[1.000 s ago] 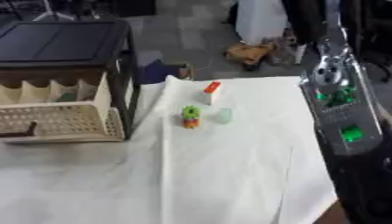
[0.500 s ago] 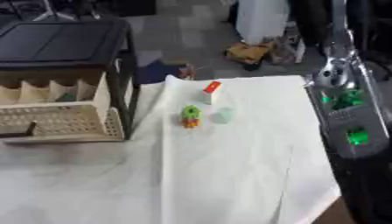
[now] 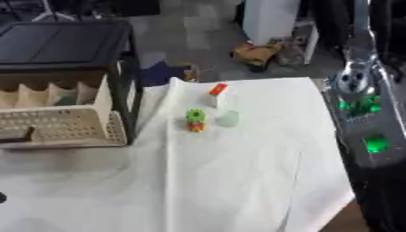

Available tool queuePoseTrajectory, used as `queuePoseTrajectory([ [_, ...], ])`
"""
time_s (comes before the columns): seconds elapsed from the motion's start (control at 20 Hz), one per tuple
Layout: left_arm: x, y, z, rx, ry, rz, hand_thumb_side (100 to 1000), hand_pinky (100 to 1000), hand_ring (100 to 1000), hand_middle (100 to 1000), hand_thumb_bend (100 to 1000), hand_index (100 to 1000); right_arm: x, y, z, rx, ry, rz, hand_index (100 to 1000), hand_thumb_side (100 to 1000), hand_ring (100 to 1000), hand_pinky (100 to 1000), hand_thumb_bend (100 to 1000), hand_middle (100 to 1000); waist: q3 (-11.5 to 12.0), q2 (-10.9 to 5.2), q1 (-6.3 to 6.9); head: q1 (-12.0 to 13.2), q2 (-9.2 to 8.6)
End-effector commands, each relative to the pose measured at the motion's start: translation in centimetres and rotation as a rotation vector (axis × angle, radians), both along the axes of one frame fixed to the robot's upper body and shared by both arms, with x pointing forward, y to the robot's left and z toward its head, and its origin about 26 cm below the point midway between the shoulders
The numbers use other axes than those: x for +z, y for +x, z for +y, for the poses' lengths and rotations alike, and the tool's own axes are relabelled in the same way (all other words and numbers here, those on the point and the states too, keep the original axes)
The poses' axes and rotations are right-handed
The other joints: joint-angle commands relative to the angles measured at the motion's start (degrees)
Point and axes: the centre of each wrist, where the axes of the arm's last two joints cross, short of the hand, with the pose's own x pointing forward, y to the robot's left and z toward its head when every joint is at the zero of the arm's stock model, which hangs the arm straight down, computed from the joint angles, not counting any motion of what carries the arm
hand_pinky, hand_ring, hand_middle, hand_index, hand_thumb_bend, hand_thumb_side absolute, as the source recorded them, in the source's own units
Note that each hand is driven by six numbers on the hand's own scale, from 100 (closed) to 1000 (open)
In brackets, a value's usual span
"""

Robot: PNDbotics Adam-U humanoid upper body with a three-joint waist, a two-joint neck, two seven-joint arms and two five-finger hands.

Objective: Pick up objects from table and place into drawer.

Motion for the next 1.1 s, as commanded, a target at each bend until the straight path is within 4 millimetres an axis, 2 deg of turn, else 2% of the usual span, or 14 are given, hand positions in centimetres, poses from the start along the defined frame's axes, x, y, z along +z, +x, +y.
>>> queuePoseTrajectory([
  [0.05, 0.58, -0.19, -0.26, 0.002, 0.044, 0.003, 1000, 474, 623, 617, 100, 879, 0.79, -0.61, -0.23, 0.007, 0.015, -0.049, 752, 964, 606, 591, 100, 556, -0.17, -0.74, 0.18, 0.30, -0.80],
  [0.55, 0.46, -0.09, -0.86, 0.084, 0.085, 0.048, 1000, 538, 692, 675, 100, 905, 0.58, -0.60, -0.36, 0.007, 0.028, -0.048, 751, 970, 601, 589, 100, 554, -0.80, -0.55, 0.34, 0.83, -1.04],
  [0.7, 0.64, -0.02, -0.99, 0.078, 0.100, 0.017, 1000, 518, 643, 640, 100, 910, 0.51, -0.56, -0.36, 0.009, 0.050, -0.046, 751, 954, 601, 588, 100, 553, -0.92, -0.44, 0.41, 0.98, -0.56],
  [1.1, 0.80, 0.05, -1.08, 0.113, 0.084, -0.013, 1000, 521, 651, 652, 100, 913, 0.30, -0.52, -0.49, 0.011, 0.092, -0.058, 750, 943, 599, 588, 100, 551, -1.09, -0.14, 0.57, 1.46, 0.53],
])
